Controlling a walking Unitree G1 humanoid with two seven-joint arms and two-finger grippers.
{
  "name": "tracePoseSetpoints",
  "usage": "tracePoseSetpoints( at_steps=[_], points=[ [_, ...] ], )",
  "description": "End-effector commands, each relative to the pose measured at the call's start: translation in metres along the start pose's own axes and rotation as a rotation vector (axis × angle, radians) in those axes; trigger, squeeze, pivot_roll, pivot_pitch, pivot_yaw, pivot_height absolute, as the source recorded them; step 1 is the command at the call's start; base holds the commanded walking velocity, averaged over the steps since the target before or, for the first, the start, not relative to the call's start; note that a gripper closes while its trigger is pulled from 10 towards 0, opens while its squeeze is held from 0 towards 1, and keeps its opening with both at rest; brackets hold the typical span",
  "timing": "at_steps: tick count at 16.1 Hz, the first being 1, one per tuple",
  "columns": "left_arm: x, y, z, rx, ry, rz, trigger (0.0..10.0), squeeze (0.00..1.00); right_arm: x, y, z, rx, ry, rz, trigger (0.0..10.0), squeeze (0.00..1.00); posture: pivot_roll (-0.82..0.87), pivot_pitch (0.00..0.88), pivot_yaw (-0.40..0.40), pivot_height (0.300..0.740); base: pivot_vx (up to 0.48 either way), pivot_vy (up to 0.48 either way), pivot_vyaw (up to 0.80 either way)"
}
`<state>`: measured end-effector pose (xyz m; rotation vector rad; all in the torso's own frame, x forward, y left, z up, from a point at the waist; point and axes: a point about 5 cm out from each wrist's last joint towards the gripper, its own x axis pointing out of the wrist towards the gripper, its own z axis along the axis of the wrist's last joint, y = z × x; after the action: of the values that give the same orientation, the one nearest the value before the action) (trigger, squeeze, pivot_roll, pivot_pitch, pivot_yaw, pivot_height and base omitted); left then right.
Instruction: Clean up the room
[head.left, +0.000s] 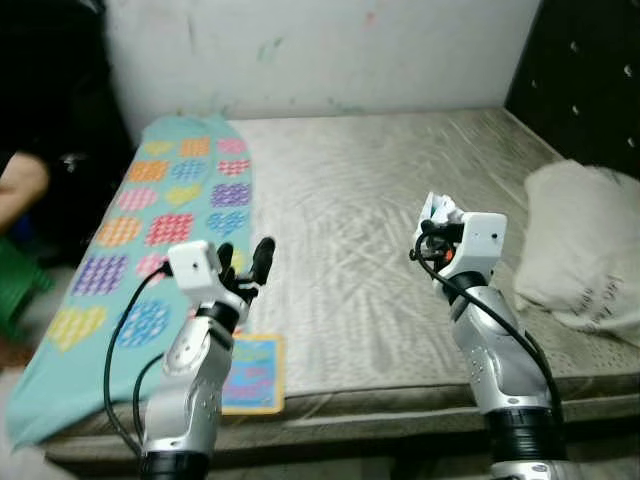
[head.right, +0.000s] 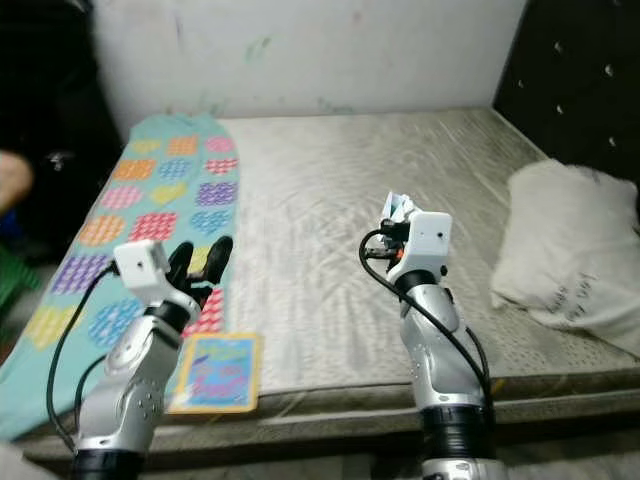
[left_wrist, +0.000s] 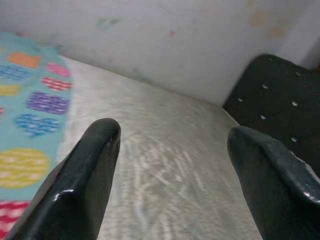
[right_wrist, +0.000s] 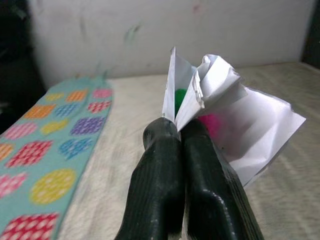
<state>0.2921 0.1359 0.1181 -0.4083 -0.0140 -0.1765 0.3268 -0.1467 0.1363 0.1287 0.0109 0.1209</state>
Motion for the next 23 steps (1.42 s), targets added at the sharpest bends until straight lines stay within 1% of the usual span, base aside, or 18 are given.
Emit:
tracePoseSetpoints(
  at_steps=[1,5,7,10,17,23],
  points=[
    [-0.001,0.005,0.003,0.012,-0.005,0.017,10.0,0.0,0.003,0.009,0.006,-0.003,-0.02,0.04,10.0,0.0,0.01,0.0,0.021,0.74,0.0,0.48,0.0],
    [0.0,0.004,0.002,0.015,-0.003,0.019,10.0,0.0,0.003,0.011,0.006,-0.033,-0.022,0.068,10.0,0.0,0.01,0.0,0.021,0.74,0.0,0.48,0.0],
    [0.0,0.004,0.001,0.017,-0.002,0.02,10.0,0.0,0.002,0.013,0.006,-0.047,-0.027,0.08,10.0,0.0,0.01,0.0,0.021,0.74,0.0,0.48,0.62],
    [0.0,0.004,0.002,0.018,-0.005,0.022,10.0,0.0,0.002,0.013,0.005,-0.039,-0.025,0.081,10.0,0.0,0.01,0.0,0.02,0.74,0.0,0.48,0.7],
    [0.001,0.006,0.003,0.022,-0.008,0.034,10.0,0.0,0.002,0.017,0.005,-0.036,-0.024,0.094,10.0,0.0,0.0,0.0,0.025,0.74,0.0,0.477,0.0],
    [0.002,0.006,0.004,0.029,-0.019,0.033,10.0,0.0,0.0,0.02,0.004,-0.03,-0.024,0.118,10.0,0.0,-0.01,0.0,0.027,0.74,0.0,0.0,0.0]
  ],
)
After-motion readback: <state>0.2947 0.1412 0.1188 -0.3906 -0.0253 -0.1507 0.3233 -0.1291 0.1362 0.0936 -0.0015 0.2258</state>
